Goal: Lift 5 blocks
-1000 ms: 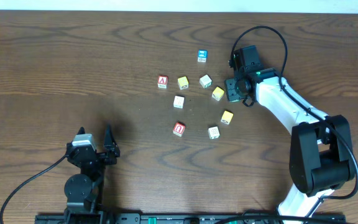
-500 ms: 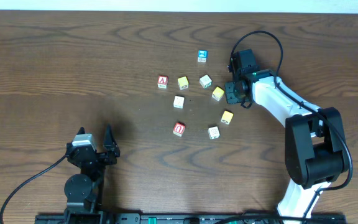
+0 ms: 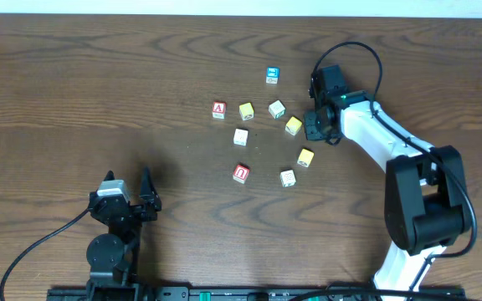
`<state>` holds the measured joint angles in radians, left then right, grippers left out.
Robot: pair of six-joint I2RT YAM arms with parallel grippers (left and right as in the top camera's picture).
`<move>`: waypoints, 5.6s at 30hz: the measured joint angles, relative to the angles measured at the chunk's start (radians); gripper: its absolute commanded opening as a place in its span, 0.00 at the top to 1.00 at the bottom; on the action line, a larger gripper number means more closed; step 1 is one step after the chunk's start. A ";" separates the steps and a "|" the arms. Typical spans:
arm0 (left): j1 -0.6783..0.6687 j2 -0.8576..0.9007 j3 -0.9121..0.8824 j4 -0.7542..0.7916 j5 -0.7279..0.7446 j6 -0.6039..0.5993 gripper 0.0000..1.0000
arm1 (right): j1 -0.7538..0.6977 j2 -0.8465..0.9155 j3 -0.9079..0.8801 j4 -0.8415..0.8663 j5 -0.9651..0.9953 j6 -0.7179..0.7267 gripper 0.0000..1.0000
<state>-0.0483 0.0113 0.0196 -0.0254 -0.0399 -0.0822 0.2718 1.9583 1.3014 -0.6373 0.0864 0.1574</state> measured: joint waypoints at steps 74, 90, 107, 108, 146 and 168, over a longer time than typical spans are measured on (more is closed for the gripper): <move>0.000 0.000 0.000 0.000 0.000 0.000 0.27 | 0.172 -0.410 -0.468 0.117 -0.164 0.254 0.84; 0.000 0.000 0.000 0.000 0.000 0.000 0.27 | 0.172 -0.410 -0.468 0.074 -0.157 0.353 0.85; 0.000 0.000 0.000 0.000 0.000 0.000 0.27 | 0.172 -0.410 -0.469 0.073 -0.177 0.396 0.85; 0.000 0.000 0.000 0.000 0.000 0.000 0.27 | 0.172 -0.410 -0.469 0.072 -0.179 0.396 0.85; 0.000 0.000 0.000 0.000 0.000 0.000 0.27 | 0.172 -0.410 -0.503 0.140 -0.072 0.254 0.82; 0.000 0.000 0.000 0.000 0.000 0.000 0.27 | 0.197 -0.410 -0.552 0.224 -0.095 0.248 0.41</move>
<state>-0.0483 0.0113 0.0196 -0.0254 -0.0399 -0.0822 0.4690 1.5482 0.7494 -0.4137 -0.0086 0.4053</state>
